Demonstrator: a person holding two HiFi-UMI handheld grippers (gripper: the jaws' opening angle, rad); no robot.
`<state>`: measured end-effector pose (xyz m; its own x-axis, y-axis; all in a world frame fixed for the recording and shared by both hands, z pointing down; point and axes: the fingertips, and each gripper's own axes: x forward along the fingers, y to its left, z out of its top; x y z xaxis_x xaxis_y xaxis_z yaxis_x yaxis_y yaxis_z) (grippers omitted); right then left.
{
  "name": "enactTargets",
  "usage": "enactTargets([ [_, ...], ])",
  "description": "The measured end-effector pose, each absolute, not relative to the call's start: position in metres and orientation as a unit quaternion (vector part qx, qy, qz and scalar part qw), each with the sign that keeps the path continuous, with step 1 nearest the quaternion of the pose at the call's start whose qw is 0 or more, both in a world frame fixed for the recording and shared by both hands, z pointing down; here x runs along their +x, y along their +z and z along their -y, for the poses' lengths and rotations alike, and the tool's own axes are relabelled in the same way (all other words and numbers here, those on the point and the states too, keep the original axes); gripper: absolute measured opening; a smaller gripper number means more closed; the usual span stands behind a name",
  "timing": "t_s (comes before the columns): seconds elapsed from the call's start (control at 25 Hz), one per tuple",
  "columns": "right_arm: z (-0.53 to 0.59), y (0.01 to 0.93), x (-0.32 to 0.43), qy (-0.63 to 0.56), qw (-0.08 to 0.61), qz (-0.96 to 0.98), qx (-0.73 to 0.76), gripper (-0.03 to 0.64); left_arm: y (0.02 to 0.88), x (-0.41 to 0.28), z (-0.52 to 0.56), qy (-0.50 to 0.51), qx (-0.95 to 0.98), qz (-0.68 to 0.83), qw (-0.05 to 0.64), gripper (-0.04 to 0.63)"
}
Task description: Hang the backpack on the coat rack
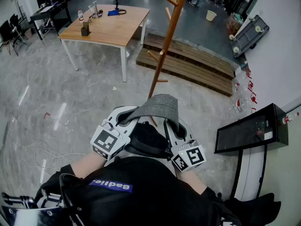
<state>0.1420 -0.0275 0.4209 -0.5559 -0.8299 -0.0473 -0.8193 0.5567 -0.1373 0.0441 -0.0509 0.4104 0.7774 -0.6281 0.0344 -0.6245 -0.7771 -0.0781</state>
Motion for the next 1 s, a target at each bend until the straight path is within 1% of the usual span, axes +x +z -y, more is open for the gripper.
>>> enactTargets([
  [0.6, 0.034, 0.42, 0.139, -0.062, 0.06, -0.884, -0.46, 0.064, 0.411, 0.041, 0.057, -0.032, -0.941, -0.336, 0.023, 0.032],
  [1.0, 0.039, 0.42, 0.125, -0.059, 0.055, -0.886, -0.456, 0.064, 0.412, 0.028, 0.062, -0.024, -0.941, -0.338, 0.022, 0.032],
])
